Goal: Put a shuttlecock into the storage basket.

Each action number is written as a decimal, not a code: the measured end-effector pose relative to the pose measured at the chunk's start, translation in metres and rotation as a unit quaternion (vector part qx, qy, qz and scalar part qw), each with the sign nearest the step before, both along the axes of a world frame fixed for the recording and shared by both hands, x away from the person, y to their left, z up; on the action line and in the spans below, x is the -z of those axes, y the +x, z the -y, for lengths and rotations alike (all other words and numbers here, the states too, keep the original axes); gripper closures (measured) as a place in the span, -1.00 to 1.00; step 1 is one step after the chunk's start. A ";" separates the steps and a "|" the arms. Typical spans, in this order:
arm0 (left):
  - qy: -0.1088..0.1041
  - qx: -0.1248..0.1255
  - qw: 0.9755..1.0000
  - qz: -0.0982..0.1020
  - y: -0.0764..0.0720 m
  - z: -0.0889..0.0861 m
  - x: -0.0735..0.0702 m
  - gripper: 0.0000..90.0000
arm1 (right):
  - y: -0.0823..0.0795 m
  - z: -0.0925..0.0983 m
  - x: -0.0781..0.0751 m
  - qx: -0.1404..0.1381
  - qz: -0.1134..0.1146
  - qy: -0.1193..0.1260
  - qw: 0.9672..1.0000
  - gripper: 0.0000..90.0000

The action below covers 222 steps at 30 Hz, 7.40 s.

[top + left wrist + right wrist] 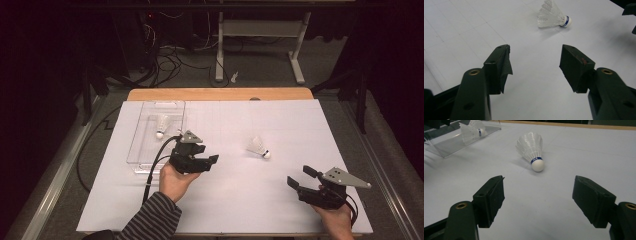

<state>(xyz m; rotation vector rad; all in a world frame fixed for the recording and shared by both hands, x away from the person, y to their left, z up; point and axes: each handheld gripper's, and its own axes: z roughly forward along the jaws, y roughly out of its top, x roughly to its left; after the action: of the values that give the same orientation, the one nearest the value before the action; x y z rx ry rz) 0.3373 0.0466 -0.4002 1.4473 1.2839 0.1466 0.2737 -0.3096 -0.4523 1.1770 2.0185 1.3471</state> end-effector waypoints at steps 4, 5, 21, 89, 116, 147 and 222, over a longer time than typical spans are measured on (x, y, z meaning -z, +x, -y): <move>0.000 0.001 1.000 -0.002 0.003 0.004 0.000 -0.06 | 0.000 0.000 0.000 0.000 0.000 0.000 1.000 -0.41; 0.002 0.003 1.000 -0.003 0.004 0.005 0.000 -0.06 | 0.000 0.000 0.000 0.000 0.000 0.001 1.000 -0.41; 0.003 0.010 1.000 -0.016 0.015 0.022 0.000 -0.12 | 0.000 0.001 0.000 -0.001 0.000 0.002 1.000 -0.41; 0.049 0.066 0.994 -0.076 0.058 0.081 -0.004 0.11 | 0.000 0.001 0.000 -0.002 -0.002 -0.001 1.000 -0.41; 0.058 0.069 0.992 -0.089 0.069 0.096 -0.013 0.12 | -0.001 0.000 0.000 -0.006 -0.001 -0.002 1.000 -0.41; 0.067 0.069 0.987 -0.130 0.103 0.131 0.004 0.16 | 0.000 -0.002 0.001 -0.012 -0.004 -0.001 1.000 -0.41; 0.087 0.126 0.978 -0.138 0.091 0.128 0.001 0.99 | 0.000 -0.004 0.001 -0.017 -0.005 -0.008 1.000 -0.41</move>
<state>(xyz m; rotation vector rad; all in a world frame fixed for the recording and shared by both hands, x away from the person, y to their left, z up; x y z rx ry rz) 0.4285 -0.0817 -0.4008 1.8178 1.3193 -0.1194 0.2738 -0.3053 -0.4537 1.1489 2.0609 1.3421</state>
